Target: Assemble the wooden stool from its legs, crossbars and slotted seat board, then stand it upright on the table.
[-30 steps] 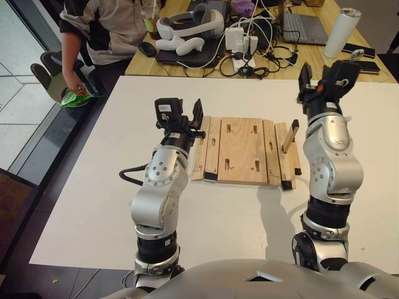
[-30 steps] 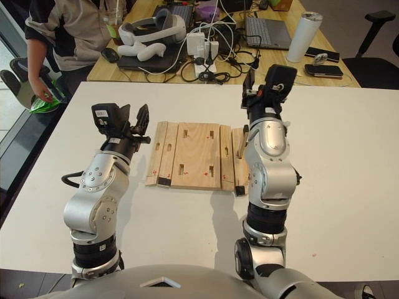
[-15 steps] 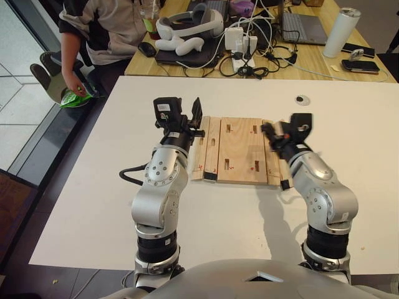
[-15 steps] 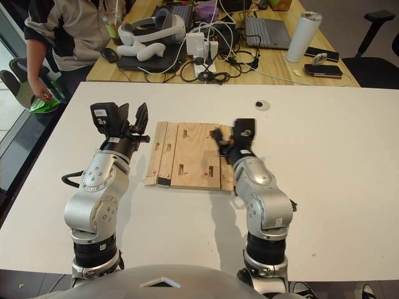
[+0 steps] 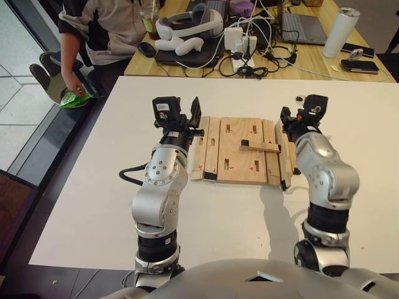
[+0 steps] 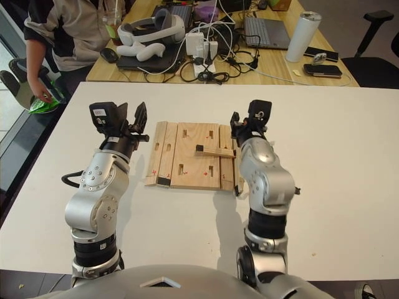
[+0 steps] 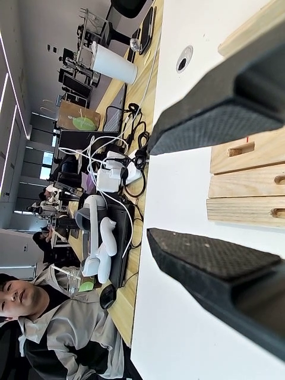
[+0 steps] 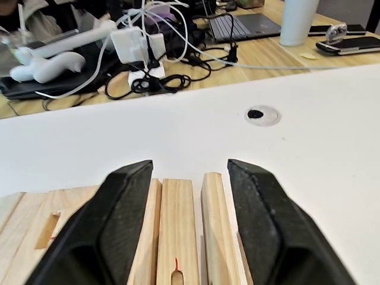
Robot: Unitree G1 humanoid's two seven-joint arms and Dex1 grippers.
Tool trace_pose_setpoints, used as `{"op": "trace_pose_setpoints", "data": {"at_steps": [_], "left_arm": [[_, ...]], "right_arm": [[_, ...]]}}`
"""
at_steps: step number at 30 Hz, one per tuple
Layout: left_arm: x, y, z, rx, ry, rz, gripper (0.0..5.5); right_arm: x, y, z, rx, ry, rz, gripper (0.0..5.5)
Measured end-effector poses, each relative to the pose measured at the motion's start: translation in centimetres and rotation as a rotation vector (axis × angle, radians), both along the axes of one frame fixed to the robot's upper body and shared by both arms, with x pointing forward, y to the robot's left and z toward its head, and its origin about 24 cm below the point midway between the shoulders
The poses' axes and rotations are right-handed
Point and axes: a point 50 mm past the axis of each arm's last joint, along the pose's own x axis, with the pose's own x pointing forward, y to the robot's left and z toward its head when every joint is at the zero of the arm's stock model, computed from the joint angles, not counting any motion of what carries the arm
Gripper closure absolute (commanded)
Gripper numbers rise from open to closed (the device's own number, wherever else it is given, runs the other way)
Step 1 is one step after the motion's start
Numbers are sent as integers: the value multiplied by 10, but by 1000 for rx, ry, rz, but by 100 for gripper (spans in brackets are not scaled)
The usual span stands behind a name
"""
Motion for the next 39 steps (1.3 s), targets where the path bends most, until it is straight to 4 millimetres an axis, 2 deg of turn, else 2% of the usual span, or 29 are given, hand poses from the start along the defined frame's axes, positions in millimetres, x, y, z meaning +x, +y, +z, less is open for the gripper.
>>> {"op": "trace_pose_setpoints", "data": {"at_steps": [3,7,15,28,30,34,39], "left_arm": [[1,-2,0,1,-2,-5,323],[5,-3,3,0,-13,-3,323],[5,-4,4,-2,-21,4,323],[5,-7,4,0,-23,-9,323],[6,-8,4,0,-24,-10,323],[6,-8,5,0,-26,-11,323],[6,-8,4,0,-27,-12,323]], "right_arm": [[21,8,-6,-8,185,-64,317],[33,-9,-22,10,428,-208,317],[36,-20,-25,89,589,-264,317],[40,-22,-28,123,610,-214,511],[41,-21,-27,109,600,-192,511],[39,-16,-29,44,563,-103,456],[38,-12,-31,46,541,-39,383]]}}
